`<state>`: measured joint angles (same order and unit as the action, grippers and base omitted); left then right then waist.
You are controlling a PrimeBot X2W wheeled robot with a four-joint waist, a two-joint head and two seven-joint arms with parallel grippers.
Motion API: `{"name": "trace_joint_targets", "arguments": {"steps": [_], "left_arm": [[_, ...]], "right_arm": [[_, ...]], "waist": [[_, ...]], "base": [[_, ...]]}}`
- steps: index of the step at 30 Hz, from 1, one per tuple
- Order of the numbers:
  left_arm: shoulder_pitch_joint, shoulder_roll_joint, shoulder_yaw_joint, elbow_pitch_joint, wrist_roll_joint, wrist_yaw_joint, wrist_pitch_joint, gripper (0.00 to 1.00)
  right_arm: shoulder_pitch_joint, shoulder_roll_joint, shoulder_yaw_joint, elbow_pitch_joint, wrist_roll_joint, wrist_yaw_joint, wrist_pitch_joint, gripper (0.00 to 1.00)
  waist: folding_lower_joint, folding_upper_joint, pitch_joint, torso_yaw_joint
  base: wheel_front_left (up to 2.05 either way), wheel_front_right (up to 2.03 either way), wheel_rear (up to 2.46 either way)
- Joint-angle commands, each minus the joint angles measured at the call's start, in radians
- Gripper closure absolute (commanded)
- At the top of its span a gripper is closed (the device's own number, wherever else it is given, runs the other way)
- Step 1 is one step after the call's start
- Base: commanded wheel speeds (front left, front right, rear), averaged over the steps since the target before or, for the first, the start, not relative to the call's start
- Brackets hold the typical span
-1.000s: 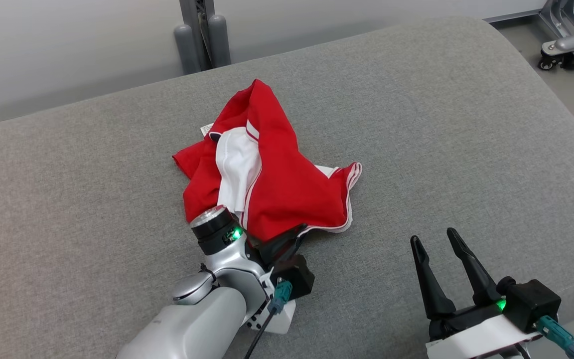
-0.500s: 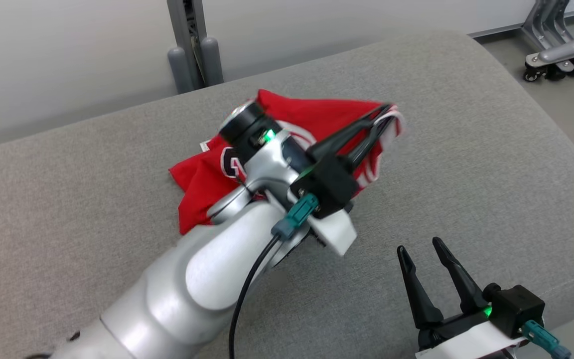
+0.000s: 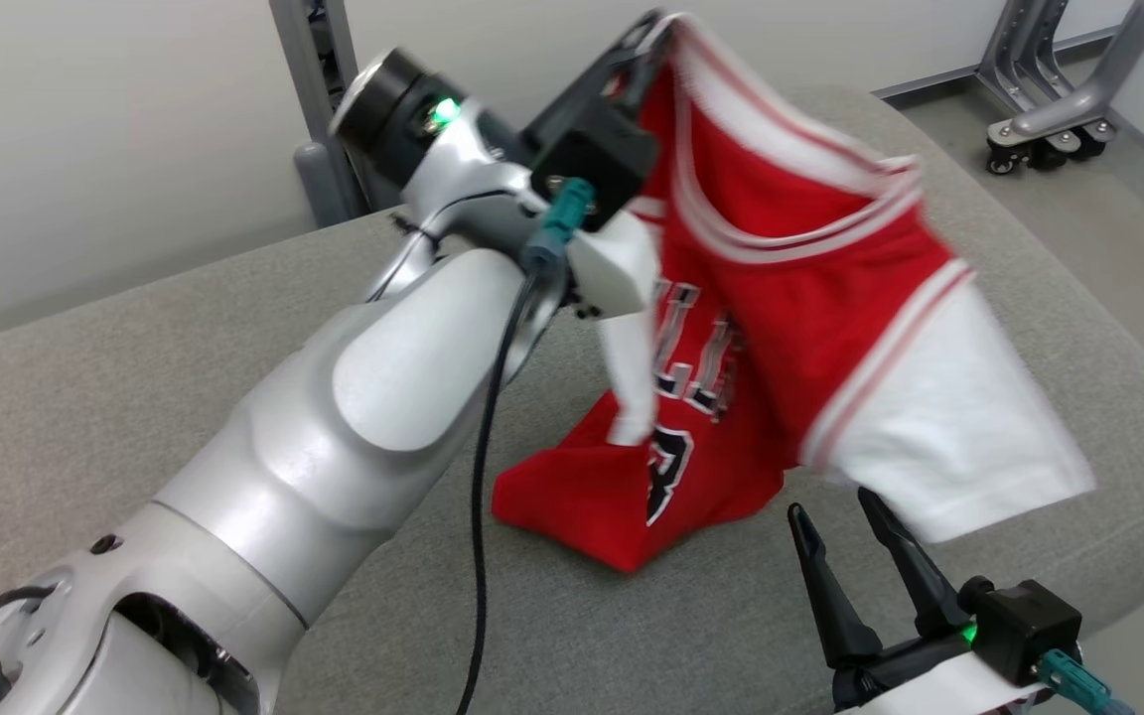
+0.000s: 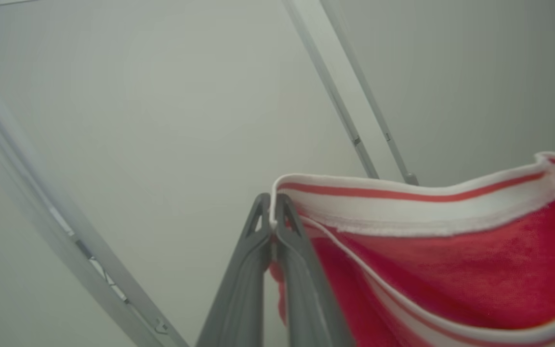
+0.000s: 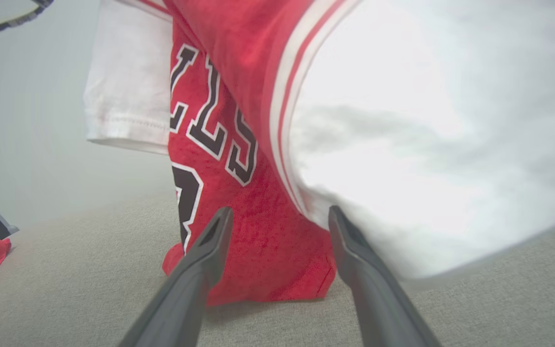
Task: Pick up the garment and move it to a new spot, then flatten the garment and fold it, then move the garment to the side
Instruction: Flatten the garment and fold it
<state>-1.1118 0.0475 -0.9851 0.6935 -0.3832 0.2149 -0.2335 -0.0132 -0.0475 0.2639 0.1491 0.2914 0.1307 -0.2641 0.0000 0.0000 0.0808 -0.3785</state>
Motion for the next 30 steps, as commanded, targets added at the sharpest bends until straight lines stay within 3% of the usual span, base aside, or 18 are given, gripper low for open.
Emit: {"name": "trace_joint_targets", "arguments": {"steps": [1,6,11,16,17,23,29,30], "left_arm": [[0.026,0.006,0.006,0.046,-0.02,0.014,-0.003,1.0],[0.103,0.017,0.034,0.234,-0.069,0.022,-0.016,1.0],[0.191,0.078,0.088,0.312,-0.103,0.047,-0.032,1.0],[0.273,0.184,0.19,0.222,-0.096,0.104,-0.033,1.0],[0.273,0.184,0.19,0.222,-0.096,0.104,-0.033,1.0],[0.406,0.295,0.352,0.065,-0.062,0.163,-0.032,1.0],[0.52,0.33,0.477,-0.007,-0.029,0.187,-0.032,1.0],[0.539,0.331,0.492,-0.02,-0.019,0.191,-0.032,0.91]], "right_arm": [[0.008,-0.005,-0.01,-0.003,-0.003,0.0,-0.001,0.0],[0.019,-0.005,-0.023,-0.008,-0.012,0.0,-0.001,0.0],[0.016,-0.005,-0.023,-0.015,-0.007,0.0,-0.001,0.0],[0.006,-0.006,-0.016,-0.018,-0.011,0.0,-0.001,0.0],[0.006,-0.006,-0.016,-0.018,-0.011,0.0,-0.001,0.0],[0.003,-0.006,-0.013,-0.014,-0.009,0.0,-0.001,0.0],[0.004,-0.006,-0.016,-0.005,-0.007,0.0,-0.001,0.0],[0.006,-0.005,-0.016,-0.005,-0.007,0.0,-0.001,0.0]], "waist": [[0.0,0.0,0.009,0.014],[0.0,0.0,0.029,0.067],[0.0,0.0,0.046,0.114],[0.0,0.0,0.058,0.141],[0.0,0.0,0.058,0.141],[0.0,0.0,0.062,0.145],[0.0,0.0,0.061,0.146],[0.0,0.0,0.06,0.147]], "base": [[0.0,0.0,0.0],[0.0,0.0,0.0],[0.0,0.0,0.0],[0.0,0.0,0.0],[0.0,0.0,0.0],[0.0,0.0,0.0],[0.0,0.0,0.0],[0.0,0.0,0.0]]}}
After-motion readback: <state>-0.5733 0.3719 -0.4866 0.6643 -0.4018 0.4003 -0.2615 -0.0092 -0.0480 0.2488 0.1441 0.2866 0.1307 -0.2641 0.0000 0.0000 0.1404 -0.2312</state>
